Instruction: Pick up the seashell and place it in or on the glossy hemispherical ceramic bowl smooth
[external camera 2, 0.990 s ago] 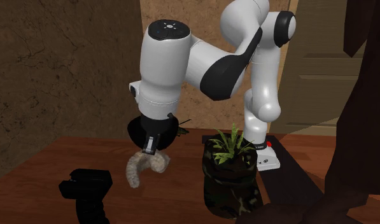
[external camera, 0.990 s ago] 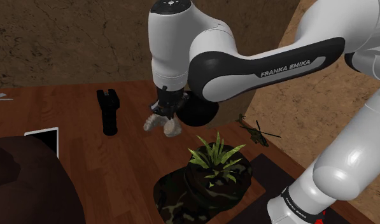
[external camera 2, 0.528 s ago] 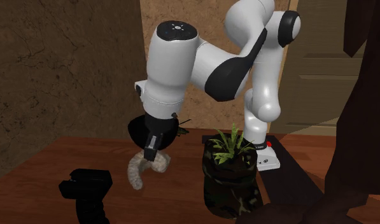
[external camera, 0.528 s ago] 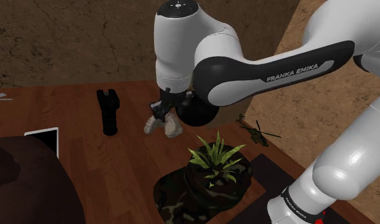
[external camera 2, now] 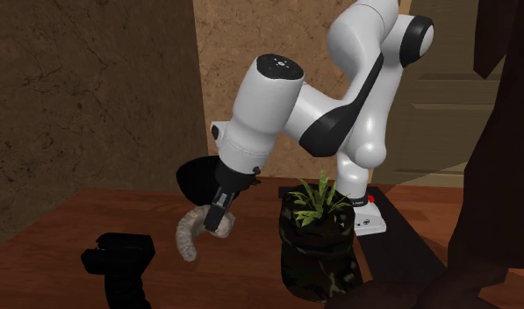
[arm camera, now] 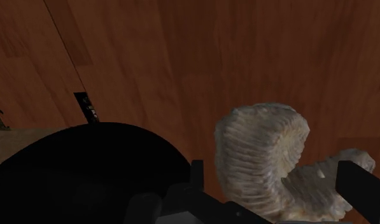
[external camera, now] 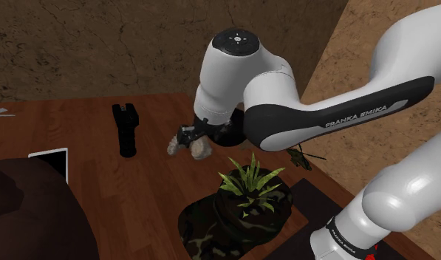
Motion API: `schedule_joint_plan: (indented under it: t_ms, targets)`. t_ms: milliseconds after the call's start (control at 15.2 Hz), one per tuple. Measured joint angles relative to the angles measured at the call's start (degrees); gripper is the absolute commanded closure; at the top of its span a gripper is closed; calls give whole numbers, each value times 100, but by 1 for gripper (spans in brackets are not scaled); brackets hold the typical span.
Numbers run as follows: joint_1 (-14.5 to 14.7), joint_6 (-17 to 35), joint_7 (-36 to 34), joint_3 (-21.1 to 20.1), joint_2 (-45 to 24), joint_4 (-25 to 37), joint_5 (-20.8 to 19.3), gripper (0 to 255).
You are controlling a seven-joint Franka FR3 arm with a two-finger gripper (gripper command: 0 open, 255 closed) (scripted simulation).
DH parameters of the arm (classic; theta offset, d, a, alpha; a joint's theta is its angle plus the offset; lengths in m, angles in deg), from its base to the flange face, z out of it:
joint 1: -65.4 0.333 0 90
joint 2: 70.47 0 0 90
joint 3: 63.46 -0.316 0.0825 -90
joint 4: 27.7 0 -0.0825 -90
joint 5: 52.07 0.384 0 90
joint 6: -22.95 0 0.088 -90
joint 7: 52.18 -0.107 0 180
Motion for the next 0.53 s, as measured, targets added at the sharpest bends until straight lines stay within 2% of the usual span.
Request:
schedule_joint_plan:
  t_ms: [528]
  targets:
    - [-54,178,-115,-15,-124,-98,-161,0]
